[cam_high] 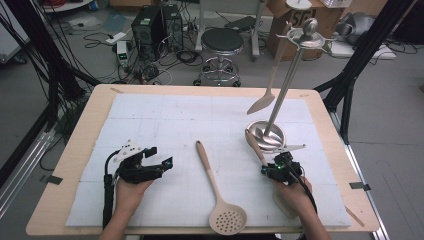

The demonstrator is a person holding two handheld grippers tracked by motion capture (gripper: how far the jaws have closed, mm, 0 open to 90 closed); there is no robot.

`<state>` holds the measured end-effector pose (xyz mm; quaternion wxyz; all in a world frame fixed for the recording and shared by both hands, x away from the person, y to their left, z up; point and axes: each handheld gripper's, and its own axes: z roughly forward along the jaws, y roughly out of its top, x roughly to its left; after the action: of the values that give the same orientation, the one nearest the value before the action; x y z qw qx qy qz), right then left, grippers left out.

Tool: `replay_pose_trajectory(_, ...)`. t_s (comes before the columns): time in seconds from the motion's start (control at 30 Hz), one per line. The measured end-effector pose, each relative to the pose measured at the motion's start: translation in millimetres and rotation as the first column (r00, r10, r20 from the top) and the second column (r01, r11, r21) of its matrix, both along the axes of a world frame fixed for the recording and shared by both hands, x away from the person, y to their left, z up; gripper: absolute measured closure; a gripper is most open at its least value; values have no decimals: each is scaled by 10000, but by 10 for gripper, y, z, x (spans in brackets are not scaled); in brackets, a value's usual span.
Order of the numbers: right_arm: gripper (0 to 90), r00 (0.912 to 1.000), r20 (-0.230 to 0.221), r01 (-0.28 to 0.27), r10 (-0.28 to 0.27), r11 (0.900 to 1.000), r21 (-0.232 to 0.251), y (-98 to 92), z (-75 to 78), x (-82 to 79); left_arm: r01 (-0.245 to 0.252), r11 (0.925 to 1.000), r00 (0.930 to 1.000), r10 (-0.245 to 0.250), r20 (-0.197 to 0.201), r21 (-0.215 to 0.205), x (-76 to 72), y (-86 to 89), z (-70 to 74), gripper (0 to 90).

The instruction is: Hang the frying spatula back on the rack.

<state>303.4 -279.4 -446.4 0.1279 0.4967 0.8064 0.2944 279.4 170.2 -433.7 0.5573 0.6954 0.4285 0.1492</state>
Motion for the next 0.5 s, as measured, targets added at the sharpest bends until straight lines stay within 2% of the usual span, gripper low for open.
replay_pose_trajectory(0.07, 752, 10000, 45, -5, 5, 10000, 61, -6, -5, 1, 46, 10000, 10000, -46, -1, 39, 3, -6, 1, 222)
replay_pose_trajectory(0.2, 775, 9996, -226, 171, -161, 9988, 462, -48, -3, 17, -14, 10000, 10000, 14, 10, -5, 6, 1, 1, 222)
replay_pose_trajectory(0.33, 786, 9993, -378, 65, -45, 9985, 544, -70, 15, 41, -24, 10000, 10000, 24, -35, -27, 12, 15, -7, 222)
replay_pose_trajectory(0.43, 787, 9987, -467, 245, -194, 9934, 1121, -132, 27, 42, -29, 10000, 10000, 29, -70, -19, 17, 36, -16, 222)
replay_pose_trajectory(0.5, 787, 9991, -327, 333, -284, 9865, 1604, -178, 64, 22, -89, 9999, 9999, 88, -99, -57, 17, 50, -21, 222)
